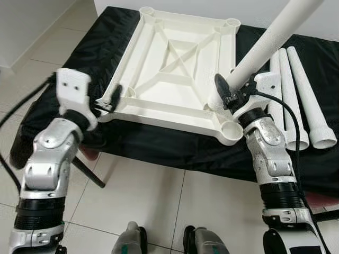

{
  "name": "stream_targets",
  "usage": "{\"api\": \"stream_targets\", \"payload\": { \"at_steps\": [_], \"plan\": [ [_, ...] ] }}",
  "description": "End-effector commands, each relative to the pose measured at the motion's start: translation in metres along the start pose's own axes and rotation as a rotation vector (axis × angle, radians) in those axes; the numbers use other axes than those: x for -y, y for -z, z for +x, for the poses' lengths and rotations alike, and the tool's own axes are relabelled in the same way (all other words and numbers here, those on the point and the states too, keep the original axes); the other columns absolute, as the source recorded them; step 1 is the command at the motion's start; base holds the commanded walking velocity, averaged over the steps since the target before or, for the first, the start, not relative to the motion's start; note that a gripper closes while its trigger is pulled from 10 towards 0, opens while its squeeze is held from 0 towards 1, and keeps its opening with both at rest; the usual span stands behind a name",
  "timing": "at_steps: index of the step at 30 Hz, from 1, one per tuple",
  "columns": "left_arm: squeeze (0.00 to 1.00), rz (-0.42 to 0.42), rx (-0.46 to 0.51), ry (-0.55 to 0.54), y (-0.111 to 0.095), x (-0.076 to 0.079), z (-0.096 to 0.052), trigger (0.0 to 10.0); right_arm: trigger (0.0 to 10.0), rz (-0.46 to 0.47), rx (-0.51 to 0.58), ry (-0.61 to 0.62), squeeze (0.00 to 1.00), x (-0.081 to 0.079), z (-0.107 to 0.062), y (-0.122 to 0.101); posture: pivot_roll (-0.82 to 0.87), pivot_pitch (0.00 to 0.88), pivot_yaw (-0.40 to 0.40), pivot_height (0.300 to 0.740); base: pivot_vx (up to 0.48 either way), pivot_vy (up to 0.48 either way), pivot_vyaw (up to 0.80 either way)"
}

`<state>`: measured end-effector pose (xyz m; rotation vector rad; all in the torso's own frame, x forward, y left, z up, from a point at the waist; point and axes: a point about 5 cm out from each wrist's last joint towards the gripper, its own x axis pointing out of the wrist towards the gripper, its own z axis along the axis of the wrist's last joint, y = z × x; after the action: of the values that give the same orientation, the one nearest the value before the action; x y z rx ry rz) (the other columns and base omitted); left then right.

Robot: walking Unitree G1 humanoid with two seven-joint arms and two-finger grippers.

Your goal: Building children table

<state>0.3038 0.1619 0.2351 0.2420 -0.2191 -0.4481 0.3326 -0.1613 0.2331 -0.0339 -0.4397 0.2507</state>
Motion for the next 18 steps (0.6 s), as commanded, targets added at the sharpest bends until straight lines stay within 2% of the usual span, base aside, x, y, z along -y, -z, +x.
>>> {"api": "stream_targets", "payload": {
  "at_steps": [1,3,4,5,11,15,16,17,18],
  "plan": [
    [0.0,0.047,-0.008,0.143,0.003,0.021,0.003,10.0,10.0,-0.018,0.013,0.017,0.0,0.005,0.0,-0.002,0.01,0.144,-0.031,0.74,0.0,0.0,0.0],
    [0.0,0.085,-0.016,0.24,0.005,0.037,0.008,10.0,10.0,-0.022,0.013,0.018,0.0,0.005,0.001,-0.002,0.01,0.14,-0.031,0.74,0.0,0.0,0.0],
    [0.0,0.085,-0.016,0.24,0.005,0.037,0.008,10.0,10.0,-0.022,0.013,0.018,0.0,0.005,0.001,-0.002,0.01,0.14,-0.031,0.74,0.0,0.0,0.0],
    [0.0,0.109,-0.008,0.293,0.004,0.046,0.012,10.0,10.0,-0.025,0.014,0.016,0.0,0.005,0.001,-0.002,0.0,0.138,-0.029,0.74,0.0,0.0,0.0],
    [0.0,0.116,-0.012,0.351,0.004,0.055,0.021,10.0,10.0,-0.033,0.016,0.012,0.0,0.005,0.001,-0.003,0.0,0.133,-0.026,0.74,0.0,0.0,0.0],
    [0.0,0.153,-0.032,0.386,0.007,0.063,0.032,10.0,10.0,-0.037,0.021,0.007,0.0,0.004,0.002,-0.004,-0.01,0.132,-0.025,0.74,0.0,0.0,0.0],
    [0.0,0.161,-0.042,0.406,0.009,0.066,0.035,10.0,10.0,-0.038,0.023,0.003,0.0,0.003,0.002,-0.005,-0.01,0.132,-0.025,0.74,0.0,0.0,0.0],
    [0.0,0.183,-0.057,0.475,0.013,0.073,0.038,10.0,10.0,-0.04,0.026,0.0,0.0,0.003,0.002,-0.005,-0.01,0.134,-0.024,0.74,0.0,0.0,0.0],
    [0.0,0.183,-0.057,0.475,0.013,0.073,0.038,10.0,10.0,-0.04,0.026,0.0,0.0,0.003,0.002,-0.005,-0.01,0.134,-0.024,0.74,0.0,0.0,0.0]
  ]
}}
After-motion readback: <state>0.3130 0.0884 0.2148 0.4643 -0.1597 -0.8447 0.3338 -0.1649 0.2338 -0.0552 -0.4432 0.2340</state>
